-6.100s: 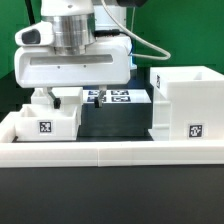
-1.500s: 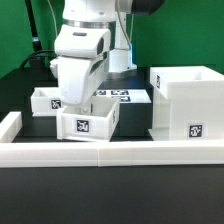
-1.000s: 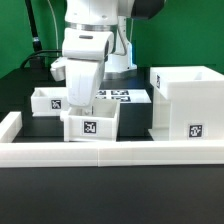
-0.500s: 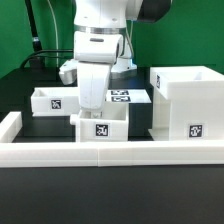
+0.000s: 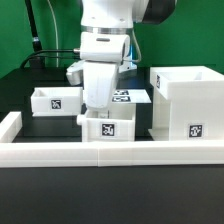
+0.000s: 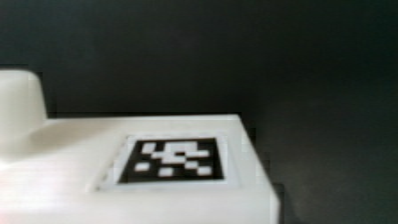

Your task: Assemble drawer

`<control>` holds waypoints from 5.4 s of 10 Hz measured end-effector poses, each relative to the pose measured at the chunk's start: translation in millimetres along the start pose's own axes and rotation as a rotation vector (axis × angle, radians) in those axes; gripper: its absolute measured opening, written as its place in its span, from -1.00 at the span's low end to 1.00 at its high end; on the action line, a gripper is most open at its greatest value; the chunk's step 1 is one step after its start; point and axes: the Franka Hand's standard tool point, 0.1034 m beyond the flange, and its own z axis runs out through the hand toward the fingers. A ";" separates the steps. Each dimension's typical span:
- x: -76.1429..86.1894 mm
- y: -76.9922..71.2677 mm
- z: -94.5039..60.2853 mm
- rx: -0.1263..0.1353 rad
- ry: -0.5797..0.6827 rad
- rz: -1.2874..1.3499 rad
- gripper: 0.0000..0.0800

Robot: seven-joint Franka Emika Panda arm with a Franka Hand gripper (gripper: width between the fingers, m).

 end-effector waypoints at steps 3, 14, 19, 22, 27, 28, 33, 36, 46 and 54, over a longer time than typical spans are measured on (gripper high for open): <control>5.1 -1.0 1.5 0.003 0.004 0.004 -0.89; 37.3 5.9 1.7 -0.009 -0.008 -0.076 -0.89; 40.7 8.0 1.2 -0.008 -0.015 -0.077 -0.89; 47.4 4.6 1.8 0.001 -0.023 -0.111 -0.89; 45.0 4.6 2.0 0.002 -0.024 -0.106 -0.89; 48.1 3.0 2.3 0.004 -0.022 -0.110 -0.89; 55.1 2.5 2.7 -0.031 -0.008 -0.112 -0.89; 54.5 2.4 2.9 -0.030 -0.008 -0.111 -0.89; 53.1 5.6 1.4 -0.004 -0.023 -0.100 -0.26; 3.8 20.8 -39.5 -0.027 -0.032 -0.149 0.62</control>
Offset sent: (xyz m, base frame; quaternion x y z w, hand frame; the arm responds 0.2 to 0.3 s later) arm 0.0115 0.0308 -0.0050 0.0058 0.0339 -0.0253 0.9991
